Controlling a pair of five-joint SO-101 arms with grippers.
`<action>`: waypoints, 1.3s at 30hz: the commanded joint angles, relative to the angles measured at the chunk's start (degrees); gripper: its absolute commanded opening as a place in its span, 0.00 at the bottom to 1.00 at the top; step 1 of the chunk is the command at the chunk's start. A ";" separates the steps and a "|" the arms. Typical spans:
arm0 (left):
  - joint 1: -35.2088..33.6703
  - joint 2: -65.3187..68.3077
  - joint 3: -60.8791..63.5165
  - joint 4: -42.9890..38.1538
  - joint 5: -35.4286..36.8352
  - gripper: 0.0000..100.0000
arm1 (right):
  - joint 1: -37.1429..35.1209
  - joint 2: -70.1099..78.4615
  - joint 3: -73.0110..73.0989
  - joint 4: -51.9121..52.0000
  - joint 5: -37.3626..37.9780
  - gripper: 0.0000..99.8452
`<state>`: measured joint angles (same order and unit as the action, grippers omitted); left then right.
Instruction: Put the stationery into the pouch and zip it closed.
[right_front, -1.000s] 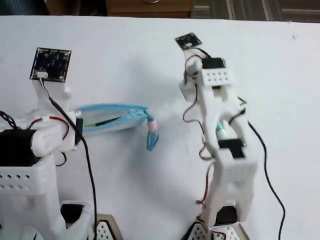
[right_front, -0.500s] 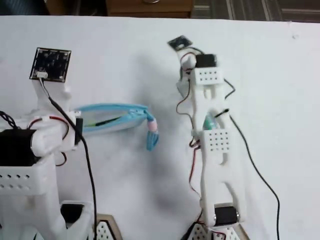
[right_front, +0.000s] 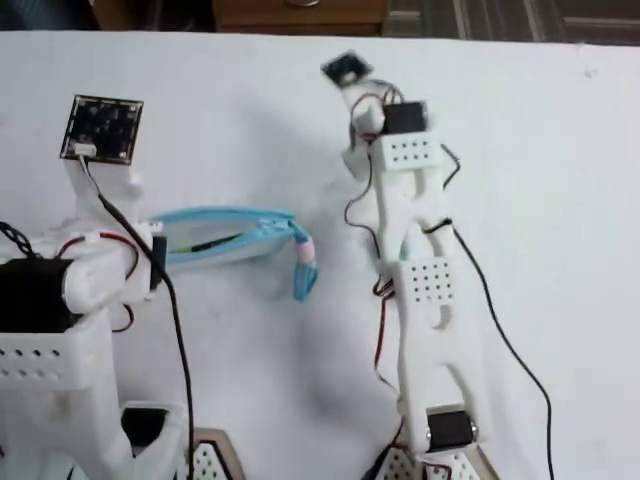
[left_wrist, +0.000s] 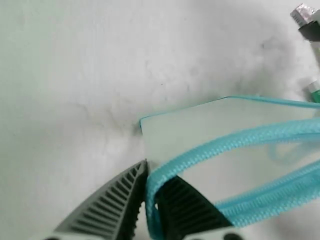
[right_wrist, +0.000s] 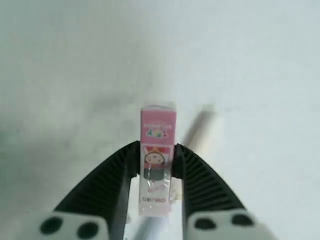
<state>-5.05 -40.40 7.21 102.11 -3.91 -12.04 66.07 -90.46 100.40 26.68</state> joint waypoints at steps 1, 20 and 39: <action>-0.40 0.22 -1.67 -0.26 -0.09 0.02 | -0.57 -13.32 2.55 1.19 -2.37 0.02; -0.13 0.13 -1.67 -0.26 0.09 0.02 | -6.46 -86.64 78.68 0.92 -8.53 0.02; -0.13 0.22 -1.67 -0.26 0.09 0.02 | -7.87 -127.16 139.87 -55.60 -26.37 0.02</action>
<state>-5.05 -40.40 7.21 102.11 -3.91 -19.52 -56.40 48.70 54.95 8.04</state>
